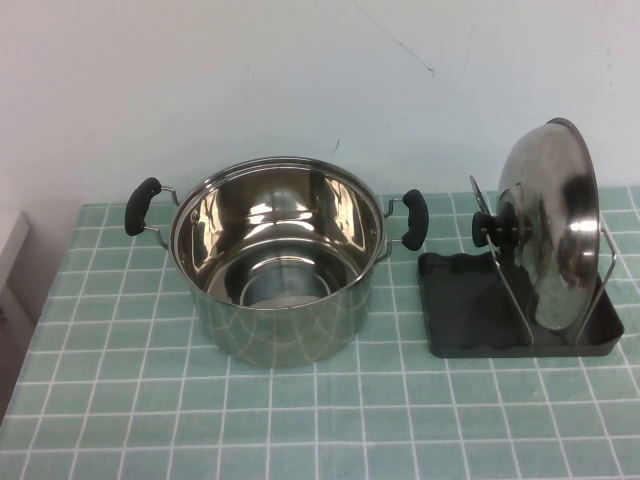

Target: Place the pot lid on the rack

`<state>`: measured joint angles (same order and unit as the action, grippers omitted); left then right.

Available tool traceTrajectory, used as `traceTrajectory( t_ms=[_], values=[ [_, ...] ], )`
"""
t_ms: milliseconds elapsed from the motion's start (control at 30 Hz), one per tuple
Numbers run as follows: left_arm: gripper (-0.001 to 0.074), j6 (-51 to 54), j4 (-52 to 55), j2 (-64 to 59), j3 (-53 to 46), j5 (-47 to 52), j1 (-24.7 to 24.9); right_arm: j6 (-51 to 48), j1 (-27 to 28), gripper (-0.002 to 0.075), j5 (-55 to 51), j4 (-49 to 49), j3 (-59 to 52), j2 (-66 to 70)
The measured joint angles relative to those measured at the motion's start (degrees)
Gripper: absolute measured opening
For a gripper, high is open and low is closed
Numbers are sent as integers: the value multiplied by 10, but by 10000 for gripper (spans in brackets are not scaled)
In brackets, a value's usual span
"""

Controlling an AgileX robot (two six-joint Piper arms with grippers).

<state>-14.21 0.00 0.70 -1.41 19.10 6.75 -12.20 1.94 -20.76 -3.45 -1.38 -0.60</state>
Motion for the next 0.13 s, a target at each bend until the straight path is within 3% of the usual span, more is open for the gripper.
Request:
traceTrajectory(
  t_ms=[133],
  values=[
    [-2,0,0,0,0,0,0,0,0,-1,0,0,0,0]
  ],
)
